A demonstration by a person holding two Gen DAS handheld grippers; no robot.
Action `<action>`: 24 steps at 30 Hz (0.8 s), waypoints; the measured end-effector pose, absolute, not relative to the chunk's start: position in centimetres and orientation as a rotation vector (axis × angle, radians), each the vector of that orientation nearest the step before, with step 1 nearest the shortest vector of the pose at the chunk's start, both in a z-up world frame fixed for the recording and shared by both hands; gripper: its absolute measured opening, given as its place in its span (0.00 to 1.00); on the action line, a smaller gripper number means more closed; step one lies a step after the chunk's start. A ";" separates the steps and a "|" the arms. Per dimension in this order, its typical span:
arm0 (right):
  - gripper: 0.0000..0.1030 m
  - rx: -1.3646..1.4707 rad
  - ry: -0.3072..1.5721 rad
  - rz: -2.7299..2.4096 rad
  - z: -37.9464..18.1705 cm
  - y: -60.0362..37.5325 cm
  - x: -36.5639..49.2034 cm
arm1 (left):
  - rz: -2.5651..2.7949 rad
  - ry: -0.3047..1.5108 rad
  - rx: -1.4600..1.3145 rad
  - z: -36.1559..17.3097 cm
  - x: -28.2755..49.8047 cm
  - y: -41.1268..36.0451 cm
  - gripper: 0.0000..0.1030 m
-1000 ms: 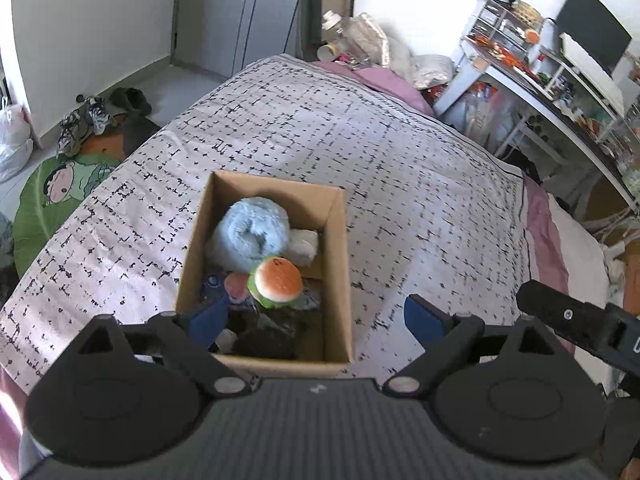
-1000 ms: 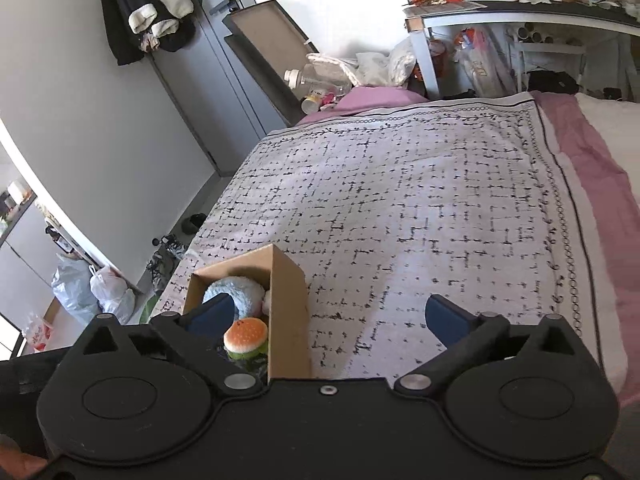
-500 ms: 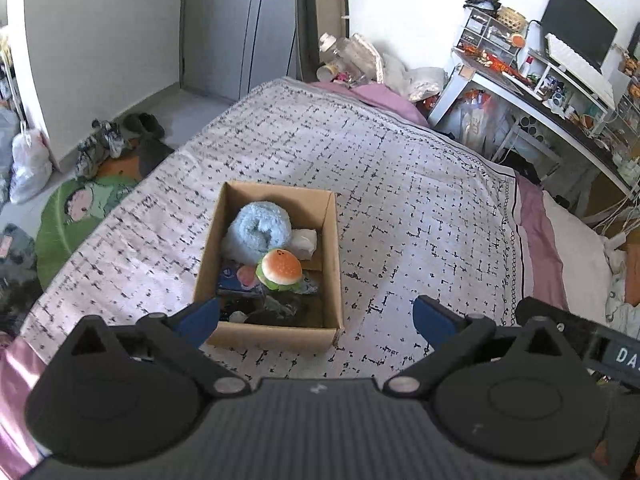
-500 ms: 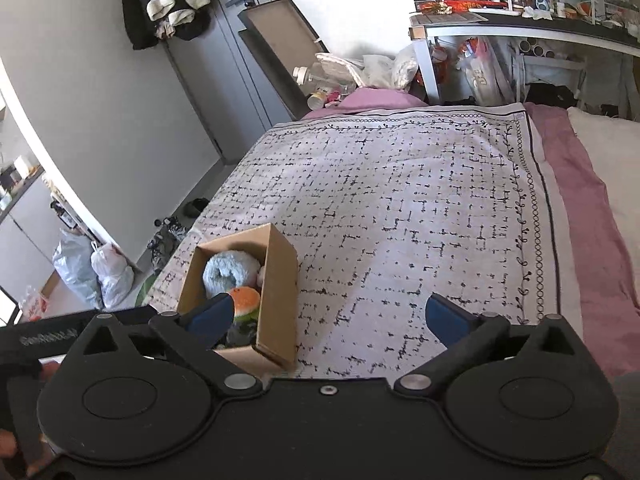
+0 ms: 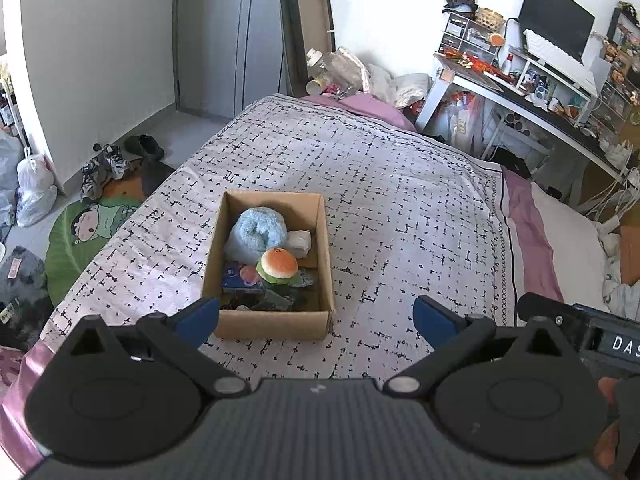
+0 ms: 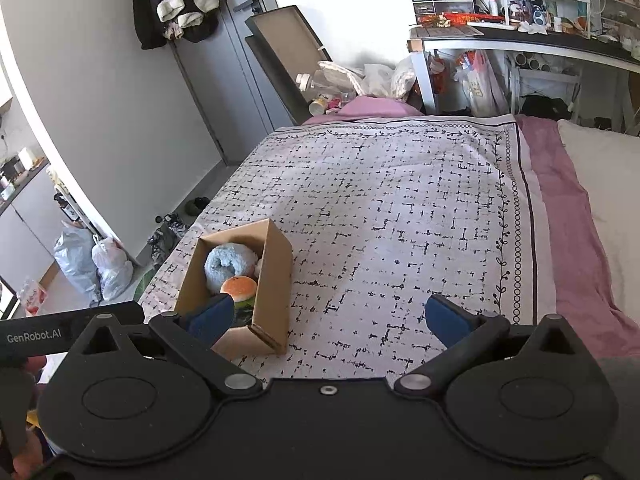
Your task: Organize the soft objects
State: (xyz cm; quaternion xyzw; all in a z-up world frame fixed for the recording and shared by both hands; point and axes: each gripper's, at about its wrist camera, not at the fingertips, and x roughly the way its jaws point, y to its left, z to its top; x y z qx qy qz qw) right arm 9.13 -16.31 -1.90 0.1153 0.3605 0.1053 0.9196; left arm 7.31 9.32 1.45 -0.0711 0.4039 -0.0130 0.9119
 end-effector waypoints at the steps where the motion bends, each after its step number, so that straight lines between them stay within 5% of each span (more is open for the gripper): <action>1: 1.00 0.235 0.740 0.219 -1.8 -16.4 9.0 | -0.026 0.830 -0.145 1.5 7.1 9.3 0.99; 24: 1.00 0.152 0.700 0.191 -0.6 -17.2 5.5 | -0.036 0.775 -0.112 2.8 3.1 7.9 0.99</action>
